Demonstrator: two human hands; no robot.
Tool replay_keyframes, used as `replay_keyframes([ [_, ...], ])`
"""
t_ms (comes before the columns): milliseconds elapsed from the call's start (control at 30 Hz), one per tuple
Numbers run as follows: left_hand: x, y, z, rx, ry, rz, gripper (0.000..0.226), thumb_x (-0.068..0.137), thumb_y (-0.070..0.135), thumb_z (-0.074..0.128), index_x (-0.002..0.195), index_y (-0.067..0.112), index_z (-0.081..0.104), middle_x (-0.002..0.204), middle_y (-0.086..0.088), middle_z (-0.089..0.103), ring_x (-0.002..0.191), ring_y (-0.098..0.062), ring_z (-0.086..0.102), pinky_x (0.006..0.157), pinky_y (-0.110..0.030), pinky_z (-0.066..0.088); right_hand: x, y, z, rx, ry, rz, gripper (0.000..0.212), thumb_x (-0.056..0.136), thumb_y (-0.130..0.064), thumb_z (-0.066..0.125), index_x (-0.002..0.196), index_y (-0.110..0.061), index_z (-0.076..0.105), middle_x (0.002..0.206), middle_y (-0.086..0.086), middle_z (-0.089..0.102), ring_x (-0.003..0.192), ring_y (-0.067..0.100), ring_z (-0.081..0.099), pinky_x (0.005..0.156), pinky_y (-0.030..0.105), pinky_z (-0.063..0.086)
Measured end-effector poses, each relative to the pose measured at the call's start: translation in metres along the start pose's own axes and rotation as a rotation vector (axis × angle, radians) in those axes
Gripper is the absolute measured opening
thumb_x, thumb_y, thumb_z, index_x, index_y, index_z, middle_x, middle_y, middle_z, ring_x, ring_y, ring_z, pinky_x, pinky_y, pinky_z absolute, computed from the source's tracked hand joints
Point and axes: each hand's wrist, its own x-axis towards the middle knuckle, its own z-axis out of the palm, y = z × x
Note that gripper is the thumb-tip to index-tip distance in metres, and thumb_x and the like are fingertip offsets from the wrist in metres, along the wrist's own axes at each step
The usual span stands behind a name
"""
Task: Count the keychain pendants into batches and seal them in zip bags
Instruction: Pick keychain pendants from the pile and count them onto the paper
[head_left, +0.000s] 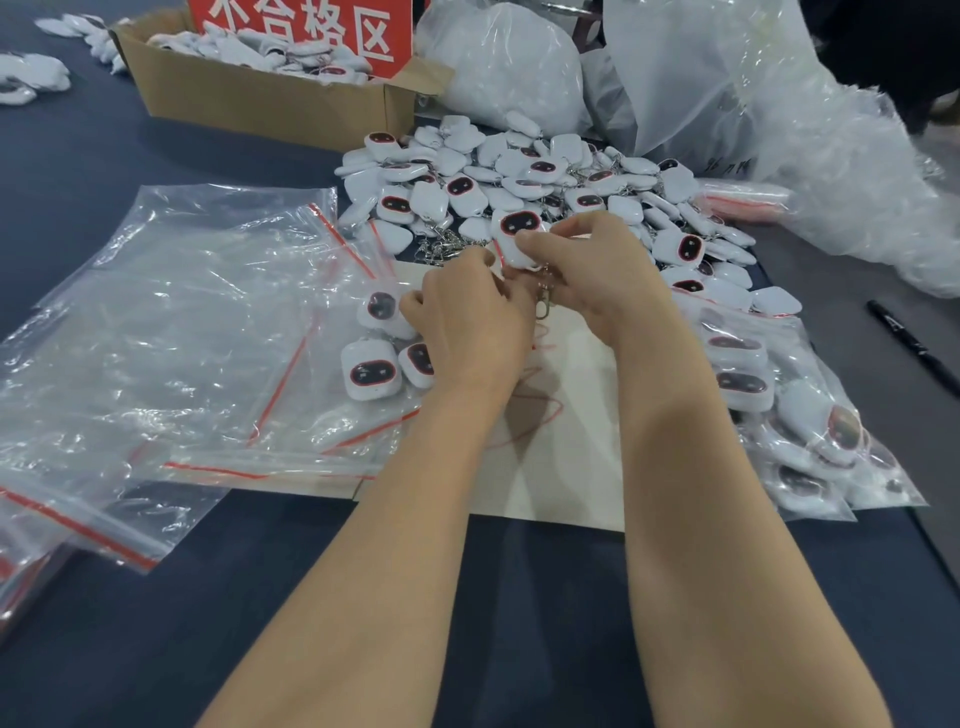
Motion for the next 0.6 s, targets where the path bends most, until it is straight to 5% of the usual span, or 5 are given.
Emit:
replay_keyframes([
  [167, 0.002, 0.003, -0.005, -0.104, 0.064, -0.045, 0.026, 0.085, 0.024, 0.056, 0.109, 0.017, 0.062, 0.078, 0.014, 0.052, 0.106, -0.020, 0.055, 0.087, -0.029, 0.020, -0.006, -0.003, -0.003, -0.245, -0.006, -0.030, 0.024, 0.081, -0.011, 0.072, 0.091, -0.007, 0.050, 0.086, 0.015, 0.057, 0.069, 0.023, 0.060, 0.081, 0.054, 0.056],
  [267, 0.002, 0.005, -0.008, -0.166, 0.066, -0.039, 0.027, 0.085, 0.022, 0.056, 0.110, 0.016, 0.063, 0.075, 0.018, 0.049, 0.105, -0.019, 0.057, 0.100, -0.031, 0.029, -0.008, -0.002, -0.004, -0.370, -0.162, -0.023, 0.010, 0.082, -0.004, 0.065, 0.083, -0.013, 0.064, 0.069, 0.005, 0.064, 0.051, 0.011, 0.063, 0.057, 0.027, 0.058],
  [367, -0.002, 0.011, -0.011, -0.243, 0.061, 0.024, 0.024, 0.084, 0.017, 0.056, 0.106, 0.013, 0.065, 0.081, 0.013, 0.057, 0.100, -0.021, 0.059, 0.099, -0.043, 0.040, -0.009, -0.001, -0.002, -0.509, -0.242, -0.041, 0.032, 0.086, 0.001, 0.052, 0.070, -0.021, 0.068, 0.052, -0.003, 0.062, 0.041, 0.006, 0.057, 0.049, 0.018, 0.048],
  [500, -0.005, 0.018, -0.013, -0.298, 0.076, 0.105, 0.022, 0.083, 0.013, 0.055, 0.103, 0.012, 0.065, 0.087, 0.004, 0.062, 0.095, -0.023, 0.060, 0.094, -0.044, 0.043, -0.009, 0.003, 0.004, -0.330, -0.128, -0.066, 0.026, 0.092, -0.008, 0.057, 0.067, -0.011, 0.061, 0.046, -0.003, 0.055, 0.037, 0.006, 0.048, 0.040, 0.015, 0.039],
  [600, -0.008, 0.021, -0.016, -0.285, 0.107, 0.200, 0.023, 0.083, 0.013, 0.054, 0.102, 0.010, 0.065, 0.084, 0.007, 0.056, 0.093, -0.023, 0.057, 0.093, -0.046, 0.042, -0.012, 0.004, 0.004, -0.081, -0.341, 0.000, 0.030, 0.095, -0.001, 0.048, 0.069, -0.010, 0.059, 0.047, -0.008, 0.059, 0.041, 0.002, 0.053, 0.042, 0.013, 0.041],
])
